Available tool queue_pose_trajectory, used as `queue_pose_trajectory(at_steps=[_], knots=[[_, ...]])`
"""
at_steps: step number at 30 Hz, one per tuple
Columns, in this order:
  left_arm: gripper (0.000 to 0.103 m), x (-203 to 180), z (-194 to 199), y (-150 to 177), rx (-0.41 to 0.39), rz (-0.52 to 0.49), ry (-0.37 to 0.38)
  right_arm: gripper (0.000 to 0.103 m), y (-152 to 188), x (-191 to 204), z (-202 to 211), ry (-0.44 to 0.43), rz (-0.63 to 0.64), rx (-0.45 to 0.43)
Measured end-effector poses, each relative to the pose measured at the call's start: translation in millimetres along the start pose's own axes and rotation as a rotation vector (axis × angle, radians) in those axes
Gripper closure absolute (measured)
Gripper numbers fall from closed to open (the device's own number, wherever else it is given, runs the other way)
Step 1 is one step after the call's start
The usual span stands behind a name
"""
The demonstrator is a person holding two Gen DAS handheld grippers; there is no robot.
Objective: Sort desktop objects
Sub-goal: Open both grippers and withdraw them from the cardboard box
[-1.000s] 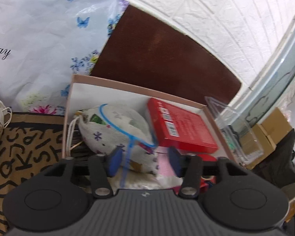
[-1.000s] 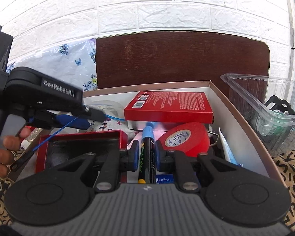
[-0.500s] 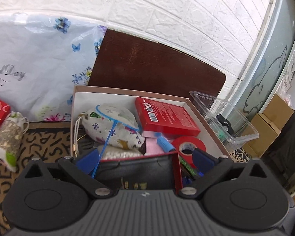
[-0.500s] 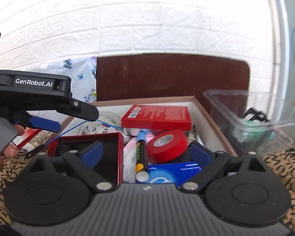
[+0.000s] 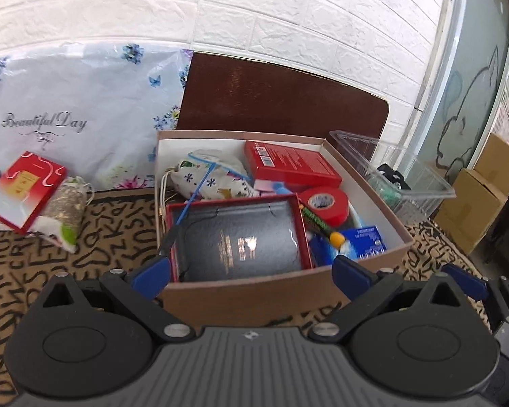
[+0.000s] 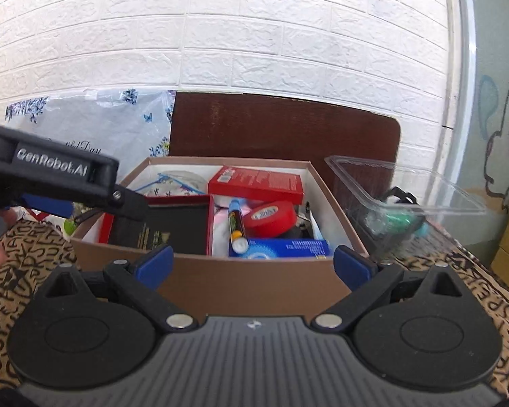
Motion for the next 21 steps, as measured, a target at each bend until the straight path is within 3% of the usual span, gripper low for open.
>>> queue_pose_trajectory(at_steps=[7,21], knots=[[0.000,-12,27,29,-0.027,-0.044,-0.071,0.005,20,2,20,0.043,-0.033,0.053],[0.000,-21,59,63,-0.091,-0.063,-0.079,0.005,39,0,42,0.109,-0.087,0.105]])
Point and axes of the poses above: each gripper's, at about its wrist camera, not at the fingertips, and z roughly against the way its jaws point, x to its left, y to its underside, the point moved 1 cm from there along -z, roughly the way its jaws point, and after that the axes turned 1 degree about -y, right-handed, at the moved point
